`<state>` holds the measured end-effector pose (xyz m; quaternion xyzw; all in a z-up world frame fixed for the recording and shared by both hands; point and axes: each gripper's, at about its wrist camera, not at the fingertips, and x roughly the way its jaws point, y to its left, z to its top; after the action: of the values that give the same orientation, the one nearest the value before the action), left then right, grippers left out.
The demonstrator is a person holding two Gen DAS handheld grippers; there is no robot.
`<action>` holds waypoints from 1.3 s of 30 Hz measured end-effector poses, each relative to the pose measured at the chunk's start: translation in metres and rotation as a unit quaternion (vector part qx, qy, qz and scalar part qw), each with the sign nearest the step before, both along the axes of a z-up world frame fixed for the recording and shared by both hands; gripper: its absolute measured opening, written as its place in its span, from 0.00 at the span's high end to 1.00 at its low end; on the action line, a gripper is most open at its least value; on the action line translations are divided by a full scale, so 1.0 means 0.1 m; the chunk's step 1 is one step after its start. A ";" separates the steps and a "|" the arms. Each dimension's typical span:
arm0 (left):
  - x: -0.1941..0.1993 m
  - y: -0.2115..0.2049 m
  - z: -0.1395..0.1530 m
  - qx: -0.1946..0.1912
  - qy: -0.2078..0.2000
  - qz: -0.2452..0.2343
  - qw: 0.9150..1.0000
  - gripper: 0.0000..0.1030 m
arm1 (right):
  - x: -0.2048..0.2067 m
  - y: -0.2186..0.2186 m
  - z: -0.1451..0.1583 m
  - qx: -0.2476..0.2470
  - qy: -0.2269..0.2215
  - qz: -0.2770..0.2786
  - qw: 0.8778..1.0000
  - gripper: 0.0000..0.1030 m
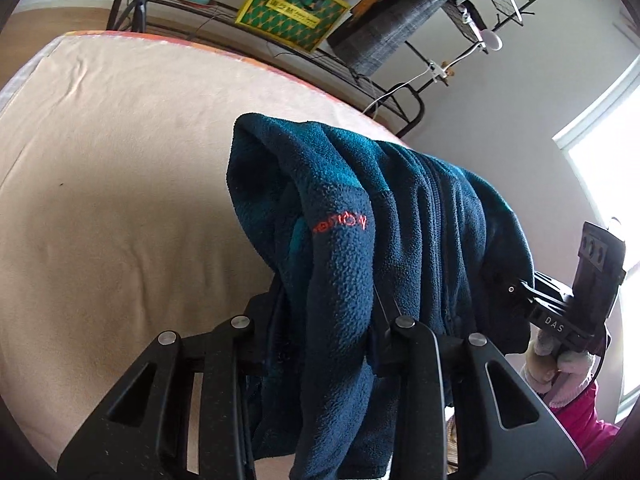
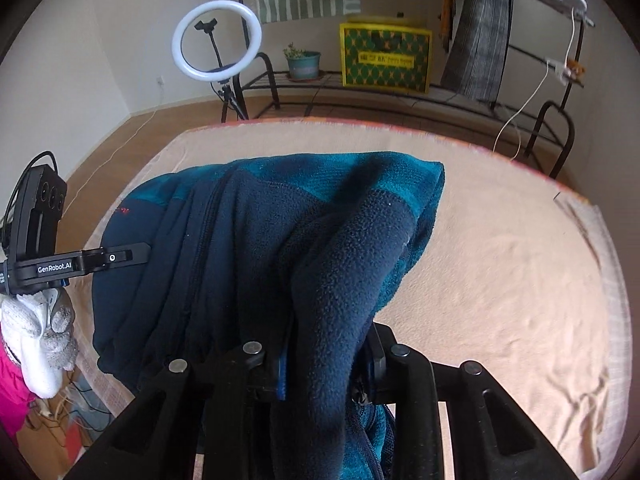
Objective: Fold large clothes
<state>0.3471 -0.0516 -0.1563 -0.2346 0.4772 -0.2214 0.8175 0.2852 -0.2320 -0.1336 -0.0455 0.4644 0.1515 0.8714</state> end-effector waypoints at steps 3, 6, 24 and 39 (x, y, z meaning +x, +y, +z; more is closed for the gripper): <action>0.04 -0.11 0.09 -0.004 -0.009 -0.008 1.000 0.69 | -0.06 -0.05 0.14 -0.019 -0.023 0.001 1.000 0.75; 0.10 -0.26 0.16 -0.011 -0.015 -0.018 1.000 0.69 | -0.08 -0.13 0.25 -0.030 -0.039 -0.002 0.999 0.75; 1.11 -2.00 0.24 -0.019 -0.044 -0.119 0.992 0.70 | 0.41 -1.45 0.43 -0.056 -0.063 -0.085 0.993 0.76; 2.57 -3.91 0.11 -0.035 -0.075 -0.168 0.982 0.70 | 1.72 -3.15 0.27 -0.081 -0.087 -0.182 0.976 0.76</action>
<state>0.6037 -0.4421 -0.1451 -0.1626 0.4391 -0.3888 0.7935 0.4570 -0.5469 -0.1067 -0.0436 0.3984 -0.0522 0.9147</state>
